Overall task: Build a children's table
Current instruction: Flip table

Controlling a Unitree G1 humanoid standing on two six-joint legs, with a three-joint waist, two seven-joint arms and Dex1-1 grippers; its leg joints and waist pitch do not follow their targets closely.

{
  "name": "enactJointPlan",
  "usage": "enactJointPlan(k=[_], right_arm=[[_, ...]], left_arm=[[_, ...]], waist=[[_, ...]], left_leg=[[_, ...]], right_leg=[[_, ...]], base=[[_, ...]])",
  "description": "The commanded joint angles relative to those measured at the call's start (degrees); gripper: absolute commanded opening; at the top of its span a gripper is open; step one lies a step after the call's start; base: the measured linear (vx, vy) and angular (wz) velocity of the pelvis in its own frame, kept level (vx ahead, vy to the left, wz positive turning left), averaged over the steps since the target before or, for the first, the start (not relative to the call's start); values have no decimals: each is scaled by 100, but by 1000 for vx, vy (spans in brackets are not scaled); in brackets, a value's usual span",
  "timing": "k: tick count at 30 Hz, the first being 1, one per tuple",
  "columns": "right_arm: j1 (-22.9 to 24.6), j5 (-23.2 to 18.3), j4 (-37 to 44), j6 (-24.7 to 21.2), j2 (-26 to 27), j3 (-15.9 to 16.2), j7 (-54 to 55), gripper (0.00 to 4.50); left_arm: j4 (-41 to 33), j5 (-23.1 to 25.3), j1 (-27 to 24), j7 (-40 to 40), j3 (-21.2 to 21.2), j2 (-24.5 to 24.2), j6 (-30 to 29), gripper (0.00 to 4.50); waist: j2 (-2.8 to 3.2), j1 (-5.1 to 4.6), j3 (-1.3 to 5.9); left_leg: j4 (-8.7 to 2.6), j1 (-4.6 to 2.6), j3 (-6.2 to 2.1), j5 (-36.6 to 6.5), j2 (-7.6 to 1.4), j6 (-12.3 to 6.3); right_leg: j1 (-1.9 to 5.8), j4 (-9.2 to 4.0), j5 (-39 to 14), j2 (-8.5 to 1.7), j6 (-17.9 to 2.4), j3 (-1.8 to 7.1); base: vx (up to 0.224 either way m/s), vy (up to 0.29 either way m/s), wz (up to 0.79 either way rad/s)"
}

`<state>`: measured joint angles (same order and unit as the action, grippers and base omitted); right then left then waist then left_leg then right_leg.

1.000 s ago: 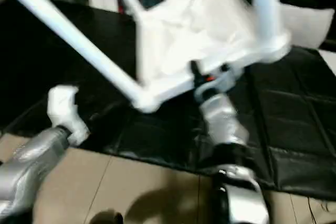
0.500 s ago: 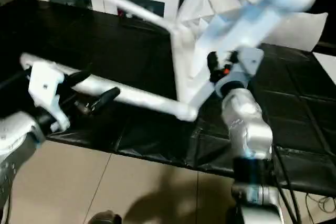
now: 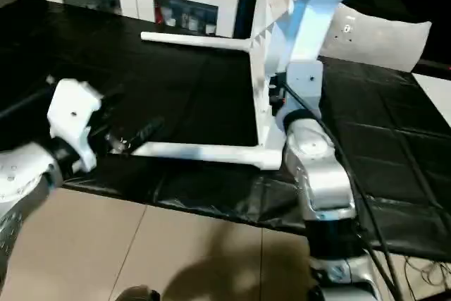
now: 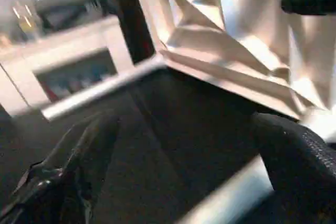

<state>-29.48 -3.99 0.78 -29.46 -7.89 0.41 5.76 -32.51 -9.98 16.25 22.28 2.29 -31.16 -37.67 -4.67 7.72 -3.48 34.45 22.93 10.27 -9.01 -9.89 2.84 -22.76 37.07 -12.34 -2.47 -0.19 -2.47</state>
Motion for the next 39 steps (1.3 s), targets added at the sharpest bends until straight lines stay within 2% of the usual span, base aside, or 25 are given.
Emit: enactJointPlan(k=[1,2,4,6,7,8,9,10,11,12,13,15,16,20,21,23,25,28,29,31,34,37,38,39], right_arm=[[10,86,-235,-202,27,70,-28,266],[6,38,-239,-167,59,46,-83,274],[31,-30,-253,-93,31,1,-177,286],[52,-50,-265,-73,-7,-24,-208,306],[85,-98,-289,-22,-58,-94,-253,311],[107,-130,-306,13,-100,-126,-314,311],[165,-158,-373,131,-208,-224,-422,330],[165,-158,-373,131,-208,-224,-422,341],[218,-160,-473,247,-303,-297,-524,350],[223,-161,-482,257,-311,-302,-534,356],[233,-173,-691,456,-370,-296,-728,364],[233,-173,-698,463,-372,-295,-735,385],[191,-97,-966,707,-431,-211,-894,392],[108,43,-1243,893,-490,-108,-927,397],[-6,-6,-1565,1076,-456,-128,-991,366],[-235,-168,-2222,1502,-319,-188,-1257,365],[-373,-242,-2654,1770,-217,-223,-1477,345],[-480,-317,-2977,1947,-152,-264,-1673,311],[-540,-326,-3129,2044,-135,-279,-1692,311],[-642,-349,-3341,2184,-107,-315,-1703,278],[-850,-304,-3788,2481,-82,-367,-1564,258],[-918,-257,-3974,2637,-72,-377,-1538,236],[-922,-232,-4006,2690,-64,-387,-1508,236],[-936,-210,-4065,2760,-58,-402,-1498,219]], left_arm=[[33,276,110,-39,139,-67,230,450],[15,370,211,-51,134,-97,385,450],[-51,469,350,-4,128,-157,649,450],[-87,499,397,42,137,-194,765,450],[-119,517,454,134,169,-241,921,450],[-125,546,490,176,190,-274,1018,450],[-101,616,590,275,252,-343,1285,450],[-101,616,590,275,252,-343,1285,450],[-23,719,708,242,286,-323,1589,450],[-15,729,718,235,288,-318,1616,450],[64,876,805,165,356,-249,1925,450],[66,880,807,165,359,-248,1933,450],[168,1106,871,132,458,-276,2260,450],[370,1445,984,-61,478,-368,2647,450],[519,1705,1079,-250,429,-442,2973,450],[733,2083,1172,-472,351,-580,3527,450],[839,2279,1191,-565,296,-622,3797,450],[890,2458,1260,-701,240,-653,3890,450],[925,2560,1307,-779,210,-675,3941,450],[984,2701,1397,-911,144,-709,3966,450],[1214,3210,1607,-1313,24,-889,4014,450],[1379,3421,1663,-1423,-56,-941,4033,450],[1541,3576,1667,-1439,-65,-1032,4070,450],[1708,3654,1673,-1398,-67,-1091,4073,450]], waist=[[29,-51,323],[19,-69,329],[41,-113,343],[-4,-154,356],[-32,-154,358],[-22,-146,360],[-10,-130,356],[-14,-123,356],[-33,-129,352],[-23,-104,359],[-7,-106,355],[-27,-112,361],[-30,-116,362],[-24,-121,362],[-14,-122,364],[-9,-138,358],[-5,-155,354],[17,-142,370],[13,-142,373],[14,-128,381],[-7,-150,371],[5,-143,375],[44,-136,379],[48,-140,384]], left_leg=[[-454,-211,-138,-1481,-301,571],[-458,-215,-143,-1501,-304,606],[-466,-221,-158,-1588,-310,670],[-456,-215,-159,-1573,-305,703],[-451,-212,-152,-1545,-302,688],[-439,-216,-144,-1479,-303,669],[-433,-217,-140,-1473,-310,644],[-427,-225,-135,-1477,-311,654],[-434,-214,-131,-1457,-304,662],[-418,-237,-125,-1495,-310,654],[-428,-213,-137,-1478,-309,655],[-426,-208,-143,-1513,-313,656],[-429,-203,-146,-1544,-315,647],[-415,-206,-145,-1601,-310,625],[-419,-205,-155,-1671,-315,621],[-419,-210,-172,-1836,-315,636],[-427,-206,-193,-2003,-326,622],[-414,-230,-178,-1970,-339,606],[-424,-206,-182,-1878,-336,594],[-417,-210,-171,-1812,-339,577],[-415,-184,-183,-1832,-325,581],[-403,-201,-171,-1773,-332,566],[-403,-212,-176,-1798,-333,567],[-408,-207,-178,-1853,-326,579]], right_leg=[[125,-514,-1545,-513,-146,302],[120,-510,-1535,-514,-153,298],[118,-497,-1447,-512,-171,291],[133,-470,-1210,-502,-221,280],[140,-474,-1188,-506,-233,282],[139,-460,-1124,-511,-259,288],[141,-483,-1111,-525,-253,295],[137,-476,-1106,-519,-254,294],[146,-465,-1095,-509,-277,291],[130,-478,-1122,-512,-263,294],[145,-469,-1067,-519,-302,293],[158,-467,-1087,-522,-322,284],[154,-472,-1151,-529,-344,279],[145,-490,-1307,-530,-347,287],[133,-500,-1352,-532,-366,278],[122,-505,-1543,-542,-386,269],[125,-518,-1703,-568,-446,264],[96,-482,-1443,-563,-586,267],[129,-464,-1323,-555,-624,260],[120,-454,-1194,-560,-668,257],[139,-458,-1418,-565,-670,246],[113,-458,-1333,-564,-677,251],[97,-451,-1306,-562,-691,249],[103,-452,-1326,-557,-696,247]], base=[[0,0,0],[0,0,0],[0,0,0],[0,0,0],[0,0,0],[0,0,0],[0,0,0],[0,0,0],[0,0,0],[0,0,0],[0,0,0],[0,0,0],[0,0,0],[0,0,0],[0,0,0],[0,0,0],[0,0,0],[0,0,0],[0,0,0],[0,0,0],[0,0,0],[0,0,0],[0,0,0],[0,0,0]])
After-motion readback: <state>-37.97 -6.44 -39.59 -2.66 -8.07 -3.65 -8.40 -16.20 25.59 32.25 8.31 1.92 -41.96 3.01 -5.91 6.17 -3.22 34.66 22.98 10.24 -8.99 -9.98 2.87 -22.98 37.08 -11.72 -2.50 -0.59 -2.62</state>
